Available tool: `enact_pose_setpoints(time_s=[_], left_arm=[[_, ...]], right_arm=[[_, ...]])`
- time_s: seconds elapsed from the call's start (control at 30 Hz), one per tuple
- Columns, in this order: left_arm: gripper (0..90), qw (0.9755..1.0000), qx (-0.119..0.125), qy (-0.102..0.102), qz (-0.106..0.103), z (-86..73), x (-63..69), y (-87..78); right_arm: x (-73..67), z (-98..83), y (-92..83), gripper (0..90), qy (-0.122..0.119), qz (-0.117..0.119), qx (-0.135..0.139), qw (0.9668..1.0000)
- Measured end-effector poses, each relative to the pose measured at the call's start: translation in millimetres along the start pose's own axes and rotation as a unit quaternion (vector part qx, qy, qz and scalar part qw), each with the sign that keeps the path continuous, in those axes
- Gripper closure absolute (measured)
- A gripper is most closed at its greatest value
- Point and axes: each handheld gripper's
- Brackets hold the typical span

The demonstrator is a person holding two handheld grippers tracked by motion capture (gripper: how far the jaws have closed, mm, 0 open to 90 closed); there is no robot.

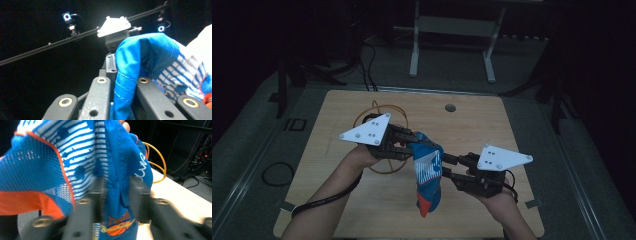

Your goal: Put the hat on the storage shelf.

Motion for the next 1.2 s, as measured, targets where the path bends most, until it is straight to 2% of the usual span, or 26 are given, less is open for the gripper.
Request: enact_pose_setpoints(time_s=[0.07, 0.1, 0.17, 0.27, 0.37, 0.47, 0.53, 0.57, 0.67, 0.7, 0.73, 0.77, 0.87, 0.9, 0.93, 0.97, 1.03, 1.07, 1.1, 1.17, 1.2], left_arm=[[88.1, 1.0000, 0.000, 0.002, 0.001, -0.7, 0.0, -0.7], [88.0, 1.0000, 0.000, -0.001, 0.003, -1.1, -0.2, -1.5], [87.9, 1.0000, -0.004, 0.000, 0.007, -1.8, -0.6, -4.0], [87.4, 0.9996, -0.021, -0.003, 0.018, -4.2, -2.2, -9.3], [86.0, 0.9982, -0.052, 0.000, 0.030, -7.3, -2.6, -14.8], [84.4, 0.9974, -0.063, -0.002, 0.035, -8.4, -2.5, -17.2], [81.8, 0.9961, -0.076, 0.001, 0.045, -7.8, -2.1, -19.0], [81.5, 0.9946, -0.088, 0.006, 0.055, -6.2, -1.8, -21.5], [79.0, 0.9932, -0.101, 0.003, 0.058, -4.5, -1.6, -24.4], [78.9, 0.9912, -0.115, 0.007, 0.065, -3.2, -1.2, -25.5], [78.8, 0.9896, -0.128, 0.001, 0.065, -2.3, -0.7, -26.7], [78.7, 0.9896, -0.128, 0.001, 0.065, -2.3, -0.7, -26.7], [68.9, 0.9859, -0.151, 0.002, 0.072, 0.3, 1.0, -28.1], [68.9, 0.9846, -0.156, 0.002, 0.079, 1.3, 1.1, -29.4], [65.4, 0.9827, -0.164, -0.001, 0.085, 2.9, 0.5, -31.9], [63.3, 0.9818, -0.167, -0.005, 0.089, 3.7, 0.3, -33.7], [62.6, 0.9789, -0.178, -0.013, 0.100, 5.5, -0.2, -39.1], [58.6, 0.9775, -0.183, -0.017, 0.105, 6.0, 0.1, -41.9], [58.6, 0.9748, -0.190, -0.018, 0.115, 6.5, 0.6, -44.4], [56.1, 0.9724, -0.196, -0.024, 0.124, 7.1, 1.5, -50.6], [55.4, 0.9687, -0.207, -0.026, 0.135, 7.8, 2.9, -56.4]], right_arm=[[0.1, 1.0, 0.0, 88.0, -0.005, -0.011, 0.000, 0.9999], [0.1, 1.5, -0.2, 88.9, -0.008, -0.016, 0.000, 0.9998], [-0.2, 2.5, -0.2, 89.6, -0.016, -0.033, -0.005, 0.9993], [1.6, 2.2, -1.7, 89.7, -0.015, -0.047, -0.006, 0.9988], [7.4, 0.7, -5.3, 89.9, -0.004, -0.049, -0.004, 0.9988], [12.1, 0.6, -10.6, 89.9, 0.003, -0.052, 0.000, 0.9986], [13.6, 1.8, -13.3, 89.9, 0.003, -0.057, 0.000, 0.9984], [14.6, 2.5, -14.9, 89.9, 0.002, -0.060, 0.000, 0.9982], [16.0, 4.4, -19.0, 89.9, 0.002, -0.066, 0.000, 0.9978], [16.6, 5.4, -21.4, 89.9, 0.001, -0.068, 0.002, 0.9976], [17.3, 8.0, -26.1, 89.9, 0.000, -0.066, 0.007, 0.9978], [16.9, 8.8, -27.1, 89.9, -0.002, -0.070, 0.007, 0.9976], [16.2, 10.9, -28.8, 89.9, -0.008, -0.079, 0.001, 0.9969], [16.2, 10.9, -28.8, 89.9, -0.008, -0.079, 0.001, 0.9969], [17.1, 11.1, -31.3, 89.9, -0.005, -0.081, 0.001, 0.9967], [17.3, 11.1, -32.3, 89.9, -0.004, -0.081, 0.001, 0.9967], [17.8, 11.2, -33.8, 89.9, -0.003, -0.083, 0.002, 0.9966], [18.6, 11.9, -36.6, 89.9, -0.003, -0.086, 0.004, 0.9963], [18.6, 11.9, -36.6, 89.9, -0.003, -0.086, 0.004, 0.9963], [19.6, 13.1, -38.7, 89.9, -0.001, -0.090, 0.007, 0.9960], [21.6, 14.5, -40.2, 89.9, 0.001, -0.091, 0.011, 0.9958]])
Point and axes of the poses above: each handheld gripper's, and its own axes: y roughly forward along the jaws, z roughly out of its top, x roughly to its right, and after that the axes turned 12 degrees about z, right-handed
